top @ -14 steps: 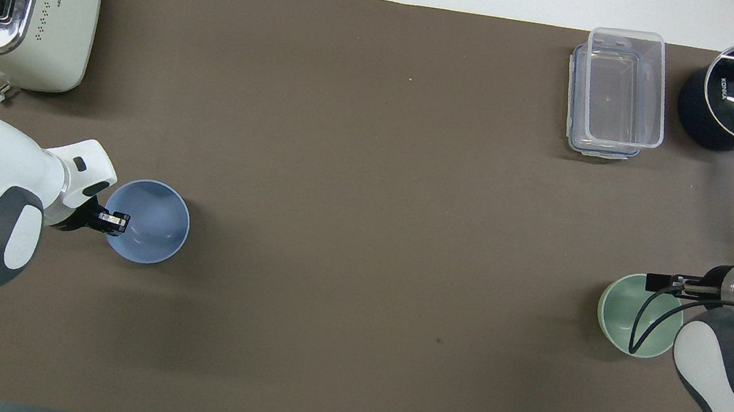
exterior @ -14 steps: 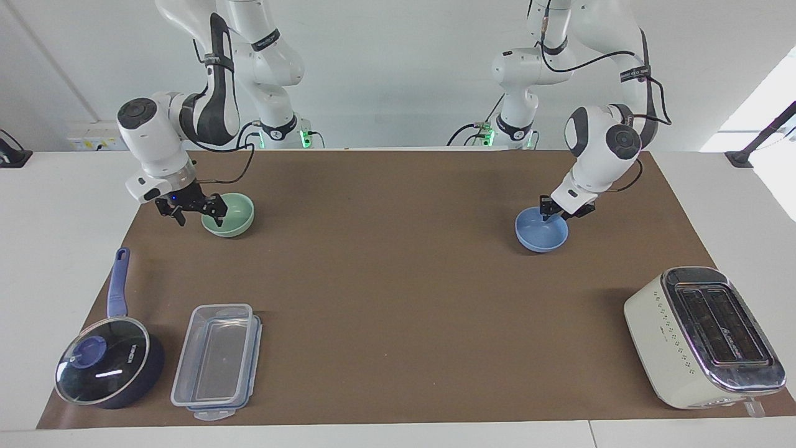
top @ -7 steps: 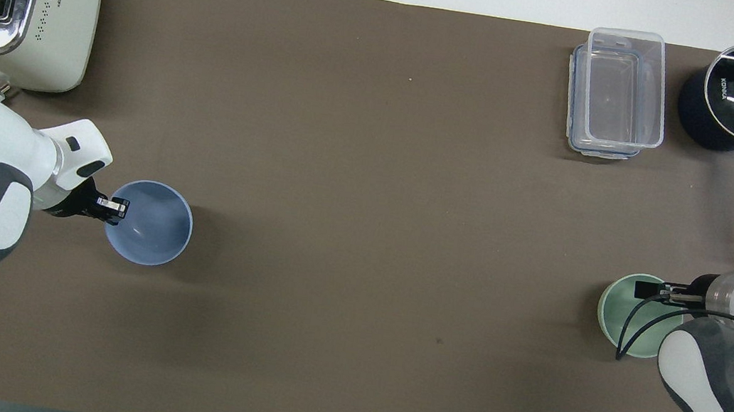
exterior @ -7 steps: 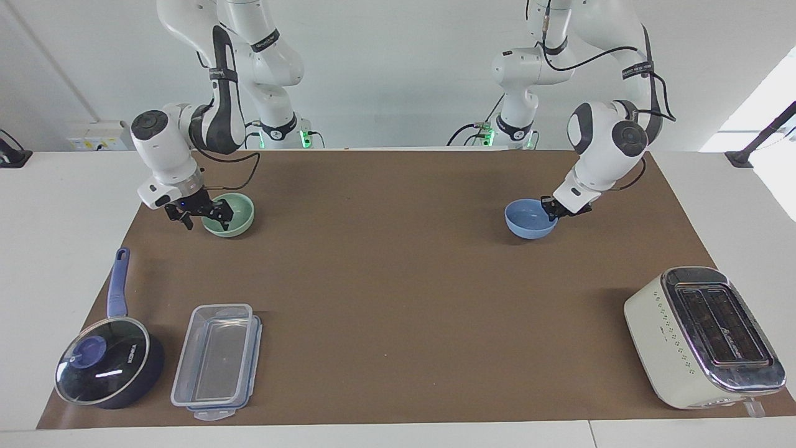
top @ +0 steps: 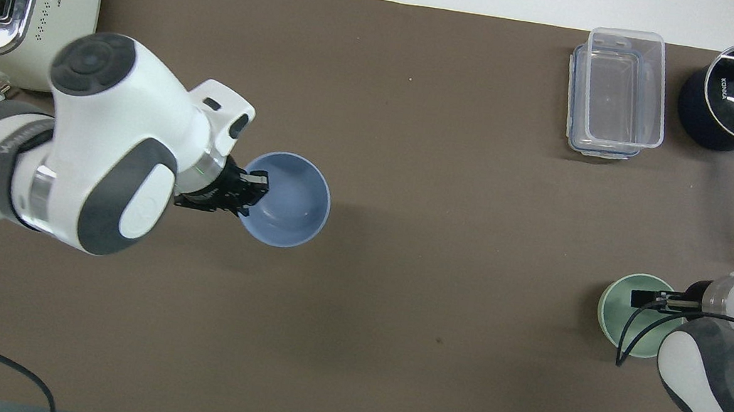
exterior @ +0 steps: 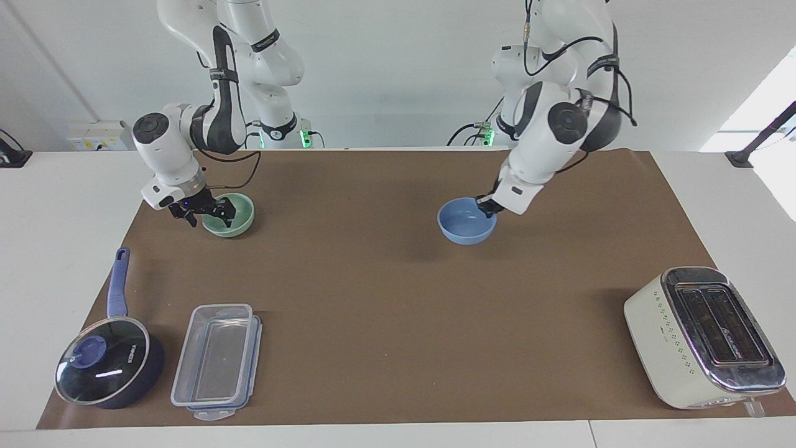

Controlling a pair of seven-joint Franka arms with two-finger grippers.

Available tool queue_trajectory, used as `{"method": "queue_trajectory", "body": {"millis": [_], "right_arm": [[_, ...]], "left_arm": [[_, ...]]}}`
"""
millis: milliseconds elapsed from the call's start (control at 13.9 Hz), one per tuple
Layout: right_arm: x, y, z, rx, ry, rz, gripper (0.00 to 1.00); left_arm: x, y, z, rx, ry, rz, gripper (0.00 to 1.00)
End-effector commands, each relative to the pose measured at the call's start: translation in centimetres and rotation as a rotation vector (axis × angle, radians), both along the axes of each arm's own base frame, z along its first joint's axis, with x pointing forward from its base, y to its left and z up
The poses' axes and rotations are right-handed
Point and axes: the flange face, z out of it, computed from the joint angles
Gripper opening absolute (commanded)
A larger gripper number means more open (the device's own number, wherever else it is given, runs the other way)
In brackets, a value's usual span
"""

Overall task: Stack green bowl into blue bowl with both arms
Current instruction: 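Slide the blue bowl toward the table center with the left gripper, then carry the green bowl over the blue bowl while the left gripper withdraws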

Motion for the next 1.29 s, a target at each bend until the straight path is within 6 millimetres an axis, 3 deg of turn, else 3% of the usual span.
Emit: {"method": "queue_trajectory", "body": {"millis": [0, 144, 359, 431, 503, 575, 1006, 1078, 1150, 1222], "right_arm": [[-0.8, -1.2, 0.4, 0.024, 0.018, 0.046, 1.00], [-1.1, -2.4, 0.4, 0.027, 0.018, 0.077, 1.00], [-1.1, -2.8, 0.6, 0.022, 0.003, 0.076, 1.00], [-1.1, -3.0, 0.5, 0.023, 0.005, 0.071, 0.76], [-1.2, -3.1, 0.5, 0.024, 0.006, 0.071, 0.35], [-1.2, -3.1, 0.6, 0.024, 0.006, 0.071, 0.00], [0.3, -2.7, 2.5, 0.044, -0.009, 0.053, 0.00], [0.4, -2.6, 2.9, 0.061, 0.001, 0.045, 0.00], [0.6, -2.4, 3.3, 0.070, -0.001, 0.040, 0.00], [0.9, -2.2, 4.1, 0.073, -0.012, 0.040, 0.00]], "left_arm": [[-1.3, -4.2, -3.4, -0.047, 0.073, 0.023, 0.00], [-2.4, -6.3, -6.6, -0.083, 0.157, 0.045, 0.00], [-3.0, -8.2, -9.4, -0.102, 0.179, 0.055, 0.00], [-3.6, -8.8, -9.9, -0.100, 0.174, 0.049, 0.00], [-3.7, -8.9, -10.1, -0.102, 0.170, 0.051, 0.00], [-3.7, -9.0, -10.5, -0.100, 0.171, 0.050, 0.00], [-4.4, -9.8, -11.6, -0.096, 0.165, 0.042, 0.00], [-4.4, -9.7, -11.7, -0.095, 0.166, 0.043, 0.42], [-4.4, -9.8, -11.5, -0.094, 0.169, 0.039, 0.99], [-4.4, -9.8, -11.1, -0.096, 0.168, 0.037, 1.00]]}}
